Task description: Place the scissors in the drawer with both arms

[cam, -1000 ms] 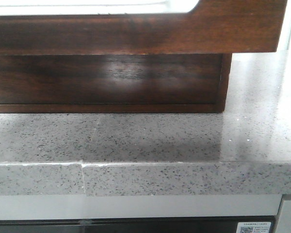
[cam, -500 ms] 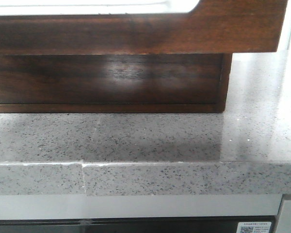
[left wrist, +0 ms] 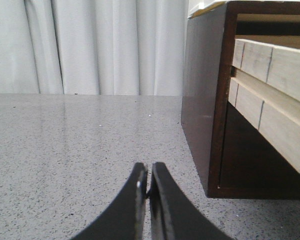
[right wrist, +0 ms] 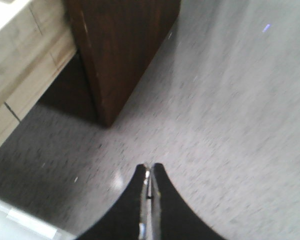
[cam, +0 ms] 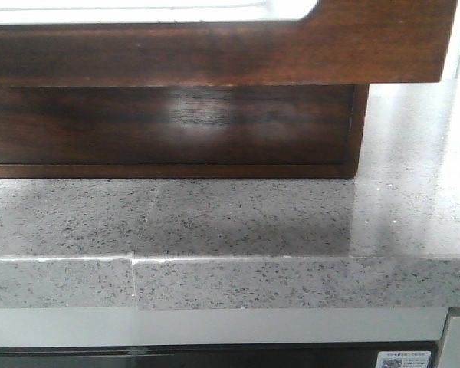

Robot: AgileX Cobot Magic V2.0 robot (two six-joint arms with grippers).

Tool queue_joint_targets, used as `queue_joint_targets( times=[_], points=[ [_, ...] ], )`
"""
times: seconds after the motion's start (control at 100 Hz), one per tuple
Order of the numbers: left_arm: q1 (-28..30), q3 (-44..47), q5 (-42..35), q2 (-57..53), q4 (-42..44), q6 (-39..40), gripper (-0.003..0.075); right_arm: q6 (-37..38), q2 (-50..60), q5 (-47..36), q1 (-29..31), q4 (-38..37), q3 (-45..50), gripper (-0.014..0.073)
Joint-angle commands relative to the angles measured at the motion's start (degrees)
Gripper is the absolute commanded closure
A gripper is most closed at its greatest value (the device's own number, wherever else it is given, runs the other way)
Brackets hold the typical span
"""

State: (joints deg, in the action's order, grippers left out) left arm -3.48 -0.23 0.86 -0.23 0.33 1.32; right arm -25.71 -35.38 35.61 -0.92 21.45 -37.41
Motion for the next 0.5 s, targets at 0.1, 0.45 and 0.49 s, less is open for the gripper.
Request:
queue_joint_targets(
  times=[0.1,0.45,0.49],
  points=[
    [0.16,2.08,-4.64,-1.75,-0.33,0.0,0.0741,-0.5,16.4,-20.07,0.19,-0.24,11.06,0.0662],
    [0.16,2.08,-4.64,-1.75,-0.33,0.0,0.0741,0.05,36.3,-32.33,0.19,-0.03,31.22,0.0662],
    [0.16,2.08,-4.64,-1.75,-0.33,0.0,0.0741,0.97,36.75,-34.06,0.19,-0.16,33.15,0.0662]
  ],
)
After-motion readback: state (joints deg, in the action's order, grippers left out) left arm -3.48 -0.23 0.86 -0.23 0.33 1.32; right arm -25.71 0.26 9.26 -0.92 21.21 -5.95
